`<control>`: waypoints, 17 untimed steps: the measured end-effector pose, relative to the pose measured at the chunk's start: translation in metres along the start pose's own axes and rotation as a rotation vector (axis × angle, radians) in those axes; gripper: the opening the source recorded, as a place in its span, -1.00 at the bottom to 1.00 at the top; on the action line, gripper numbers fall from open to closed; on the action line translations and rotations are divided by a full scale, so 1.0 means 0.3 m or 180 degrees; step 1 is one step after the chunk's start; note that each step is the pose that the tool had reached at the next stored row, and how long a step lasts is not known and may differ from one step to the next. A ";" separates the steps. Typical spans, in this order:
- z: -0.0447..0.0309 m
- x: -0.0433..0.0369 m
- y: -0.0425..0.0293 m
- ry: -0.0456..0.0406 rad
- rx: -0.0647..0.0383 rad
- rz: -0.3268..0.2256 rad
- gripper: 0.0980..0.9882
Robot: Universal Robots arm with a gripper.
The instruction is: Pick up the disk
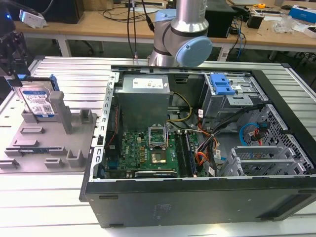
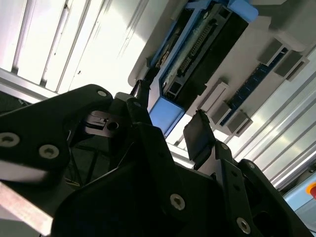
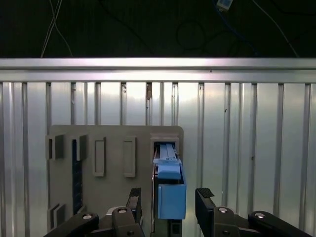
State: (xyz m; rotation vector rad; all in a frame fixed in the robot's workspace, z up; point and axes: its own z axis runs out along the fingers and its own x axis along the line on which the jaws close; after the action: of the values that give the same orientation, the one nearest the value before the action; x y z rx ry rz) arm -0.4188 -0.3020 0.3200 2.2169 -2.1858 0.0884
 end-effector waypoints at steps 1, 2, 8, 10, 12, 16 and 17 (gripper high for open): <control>0.002 0.000 0.000 0.0000 0.0000 0.0000 0.03; 0.004 0.000 0.000 0.0000 0.0000 0.0000 0.03; 0.028 -0.002 0.001 0.0000 0.0000 0.0000 0.03; 0.033 -0.002 0.002 0.0000 0.0000 0.0000 0.03; 0.040 -0.002 0.003 0.0000 0.0000 0.0000 -0.30; 0.046 -0.003 0.003 0.0000 0.0000 0.0000 -0.30; 0.048 -0.003 0.003 0.0000 0.0000 0.0000 -0.30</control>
State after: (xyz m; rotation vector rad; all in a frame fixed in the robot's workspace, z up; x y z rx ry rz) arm -0.4193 -0.3020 0.3057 2.2168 -2.1858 0.0883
